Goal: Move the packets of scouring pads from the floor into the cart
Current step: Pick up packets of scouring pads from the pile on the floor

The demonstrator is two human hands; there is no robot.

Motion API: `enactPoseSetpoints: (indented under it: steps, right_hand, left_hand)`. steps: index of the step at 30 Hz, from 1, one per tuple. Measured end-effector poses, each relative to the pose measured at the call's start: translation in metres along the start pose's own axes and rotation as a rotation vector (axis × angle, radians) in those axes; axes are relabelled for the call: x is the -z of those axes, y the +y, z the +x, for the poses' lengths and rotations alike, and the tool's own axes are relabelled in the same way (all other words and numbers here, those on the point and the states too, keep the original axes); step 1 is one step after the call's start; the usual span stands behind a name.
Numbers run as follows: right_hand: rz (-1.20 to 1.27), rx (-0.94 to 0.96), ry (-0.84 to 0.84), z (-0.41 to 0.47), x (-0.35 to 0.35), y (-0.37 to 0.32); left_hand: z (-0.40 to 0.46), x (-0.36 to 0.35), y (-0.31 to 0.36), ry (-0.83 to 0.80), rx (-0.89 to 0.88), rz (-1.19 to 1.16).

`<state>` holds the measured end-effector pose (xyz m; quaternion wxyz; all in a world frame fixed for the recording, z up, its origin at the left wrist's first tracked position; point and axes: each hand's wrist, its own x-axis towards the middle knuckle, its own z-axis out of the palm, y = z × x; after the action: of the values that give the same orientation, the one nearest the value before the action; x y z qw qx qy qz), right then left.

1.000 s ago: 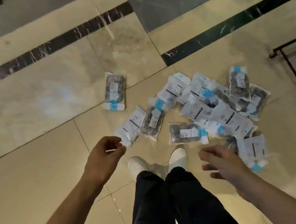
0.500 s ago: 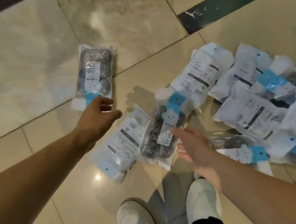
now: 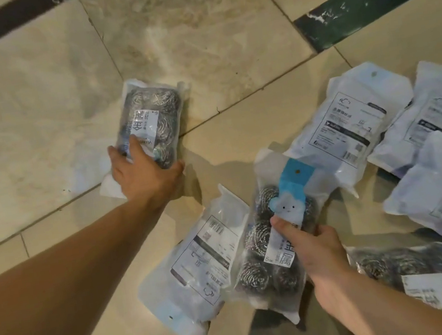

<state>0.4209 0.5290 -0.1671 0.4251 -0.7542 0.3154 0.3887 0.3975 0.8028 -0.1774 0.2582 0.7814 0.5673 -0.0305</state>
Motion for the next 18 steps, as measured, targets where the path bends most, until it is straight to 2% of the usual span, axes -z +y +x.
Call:
enactPoseSetpoints:
  steps: [7,11,14,18]
  right_hand:
    - [-0.046,0.033,-0.062,0.006,-0.010,-0.009]
    - [-0.004,0.047,-0.094,0.002,-0.015,-0.017]
    - [0.082,0.027,-0.119,0.000,-0.013,-0.022]
    - [0.092,0.045,-0.122,0.001,-0.004,-0.019]
  left_hand:
    - [0.008,-0.011,-0.021,0.044,0.076,0.074]
    - [0.000,-0.011,-0.020,-0.012,0.110,0.179]
    - [-0.018,-0.011,-0.024,-0.079,0.070,0.238]
    - [-0.044,-0.013,-0.035,-0.129,0.051,0.151]
